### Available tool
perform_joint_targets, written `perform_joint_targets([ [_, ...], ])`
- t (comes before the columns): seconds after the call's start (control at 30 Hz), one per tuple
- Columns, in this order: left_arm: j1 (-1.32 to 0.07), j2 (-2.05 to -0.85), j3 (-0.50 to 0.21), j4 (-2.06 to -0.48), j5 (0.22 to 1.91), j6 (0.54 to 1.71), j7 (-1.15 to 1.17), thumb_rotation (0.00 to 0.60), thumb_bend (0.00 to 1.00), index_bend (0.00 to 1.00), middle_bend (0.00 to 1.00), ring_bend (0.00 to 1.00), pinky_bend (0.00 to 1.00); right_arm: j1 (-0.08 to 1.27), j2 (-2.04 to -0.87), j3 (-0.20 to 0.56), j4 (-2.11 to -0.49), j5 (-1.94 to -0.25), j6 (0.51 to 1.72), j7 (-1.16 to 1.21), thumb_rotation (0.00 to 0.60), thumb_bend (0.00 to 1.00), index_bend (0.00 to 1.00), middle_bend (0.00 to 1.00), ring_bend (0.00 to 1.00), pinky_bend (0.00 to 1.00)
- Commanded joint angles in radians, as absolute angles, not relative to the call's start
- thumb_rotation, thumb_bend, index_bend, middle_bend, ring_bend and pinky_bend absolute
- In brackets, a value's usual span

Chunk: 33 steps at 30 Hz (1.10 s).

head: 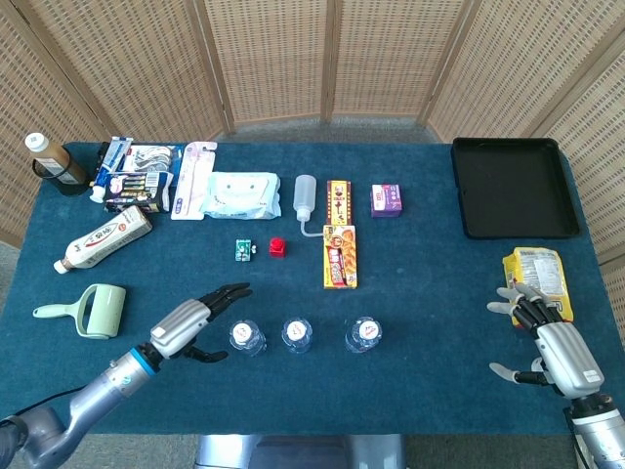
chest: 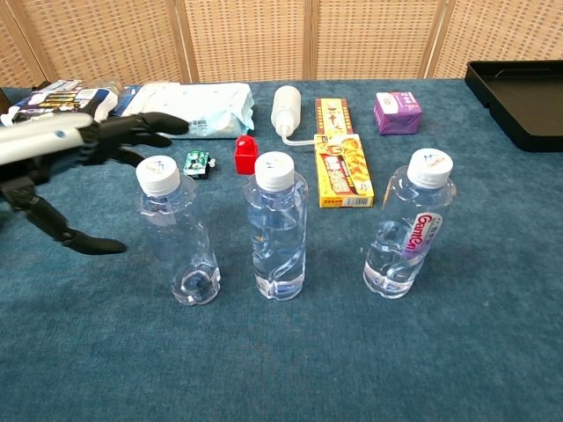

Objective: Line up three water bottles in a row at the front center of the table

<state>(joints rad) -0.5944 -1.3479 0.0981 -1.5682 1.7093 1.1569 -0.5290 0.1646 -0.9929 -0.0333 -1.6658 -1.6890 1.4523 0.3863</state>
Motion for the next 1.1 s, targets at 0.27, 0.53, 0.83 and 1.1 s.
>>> perform_joint_targets([
  [0.27, -0.515, -1.112, 0.154, -1.67, 1.798, 1.355, -0.556, 0.6, 0.17, 0.0, 0.0, 0.0, 0.1, 0.163, -0.993, -0.037, -1.678, -1.699, 1.455, 0.364, 0.6, 0.0, 0.25, 0.14, 0.05, 0.0],
  [0.53, -0.328, -0.89, 0.163, -1.801, 1.688, 1.566, -0.322, 0.6, 0.05, 0.0, 0.0, 0.0, 0.0, 0.143, -0.984, -0.024, -1.702, -1.68, 1.491, 0.327, 0.6, 0.0, 0.25, 0.14, 0.05, 0.0],
  [0.83, -0.147, -0.857, 0.195, -1.833, 1.623, 1.688, -0.205, 0.6, 0.05, 0.0, 0.0, 0.0, 0.0, 0.103, -0.976, 0.01, -1.724, -1.615, 1.551, 0.245, 0.6, 0.0, 0.25, 0.14, 0.05, 0.0],
  [1.1, -0.05, -0.933, 0.205, -1.799, 1.583, 1.677, -0.116, 0.6, 0.05, 0.0, 0.0, 0.0, 0.0, 0.037, -0.975, 0.059, -1.835, -1.47, 1.621, -0.007, 0.6, 0.0, 0.25, 0.13, 0.05, 0.0],
])
